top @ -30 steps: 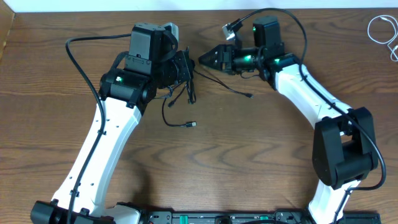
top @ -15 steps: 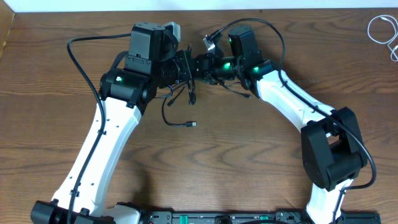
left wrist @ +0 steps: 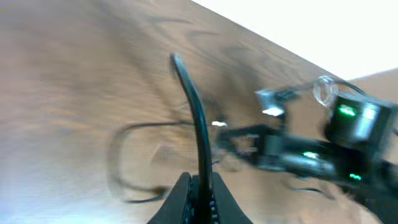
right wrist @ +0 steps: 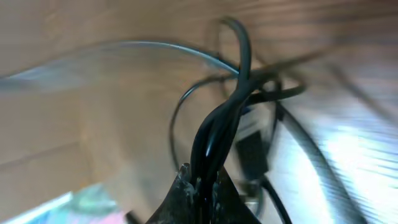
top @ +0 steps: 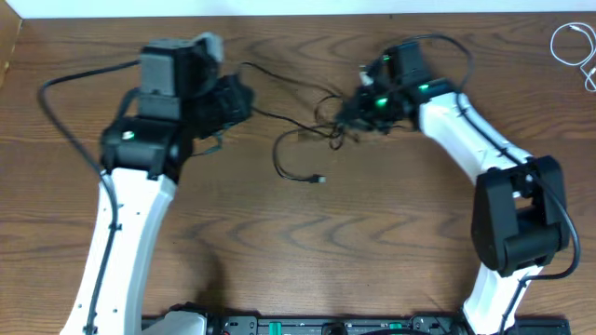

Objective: Untangle cables

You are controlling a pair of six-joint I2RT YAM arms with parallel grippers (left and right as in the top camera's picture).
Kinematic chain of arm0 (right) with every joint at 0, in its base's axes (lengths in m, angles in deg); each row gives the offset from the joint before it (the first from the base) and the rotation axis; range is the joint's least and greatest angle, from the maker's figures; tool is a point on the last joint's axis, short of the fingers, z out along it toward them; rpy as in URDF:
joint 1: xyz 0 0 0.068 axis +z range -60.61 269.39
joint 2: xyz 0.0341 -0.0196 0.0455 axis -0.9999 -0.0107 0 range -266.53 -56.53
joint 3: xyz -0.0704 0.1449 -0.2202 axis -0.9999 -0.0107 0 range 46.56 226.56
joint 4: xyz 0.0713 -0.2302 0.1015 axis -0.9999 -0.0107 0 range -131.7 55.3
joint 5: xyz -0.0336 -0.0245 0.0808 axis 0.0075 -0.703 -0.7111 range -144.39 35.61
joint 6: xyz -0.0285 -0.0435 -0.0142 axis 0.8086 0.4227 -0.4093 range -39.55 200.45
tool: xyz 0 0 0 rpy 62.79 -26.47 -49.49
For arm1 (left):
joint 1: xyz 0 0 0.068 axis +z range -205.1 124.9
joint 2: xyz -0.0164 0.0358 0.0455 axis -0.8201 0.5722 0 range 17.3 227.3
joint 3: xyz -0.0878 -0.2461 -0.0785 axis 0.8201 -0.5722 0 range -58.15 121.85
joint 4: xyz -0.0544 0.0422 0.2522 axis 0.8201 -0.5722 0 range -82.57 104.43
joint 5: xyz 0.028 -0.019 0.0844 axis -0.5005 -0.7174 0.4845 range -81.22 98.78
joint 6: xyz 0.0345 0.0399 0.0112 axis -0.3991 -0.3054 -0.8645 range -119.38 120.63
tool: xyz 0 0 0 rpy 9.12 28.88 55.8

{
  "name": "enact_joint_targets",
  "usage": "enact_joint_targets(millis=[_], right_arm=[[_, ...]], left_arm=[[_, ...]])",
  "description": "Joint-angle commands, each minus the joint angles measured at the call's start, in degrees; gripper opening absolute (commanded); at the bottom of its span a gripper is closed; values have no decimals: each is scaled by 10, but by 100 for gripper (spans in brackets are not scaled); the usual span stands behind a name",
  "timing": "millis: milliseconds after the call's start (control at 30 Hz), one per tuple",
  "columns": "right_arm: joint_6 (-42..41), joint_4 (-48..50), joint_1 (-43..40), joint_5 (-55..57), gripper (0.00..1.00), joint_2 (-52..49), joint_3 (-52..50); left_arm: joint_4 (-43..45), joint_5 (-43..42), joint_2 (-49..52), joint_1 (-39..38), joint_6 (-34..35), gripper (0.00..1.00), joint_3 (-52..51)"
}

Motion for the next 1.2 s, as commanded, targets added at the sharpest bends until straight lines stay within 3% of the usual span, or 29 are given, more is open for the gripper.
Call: enact_joint_targets(millis=[0, 300, 600, 700, 900, 1167], right_arm=[[58, -25, -28, 109, 1, 39, -1], [72, -67, -54, 206, 1, 144, -1], [71, -162, -64, 459, 1, 229, -1], [71, -185, -76, 497, 1, 232, -1], [71, -203, -136, 493, 1, 232, -1], [119, -189, -226, 336, 1, 232, -1]], left_arm=[[-23, 65, -2, 34, -17, 8, 4], [-68, 123, 28, 48, -70, 7, 4], [-97, 219, 49, 48, -70, 7, 4], [-97, 239, 49, 48, -70, 7, 4], [-97, 271, 50, 48, -70, 7, 4], [-97, 282, 52, 52, -69, 7, 4]])
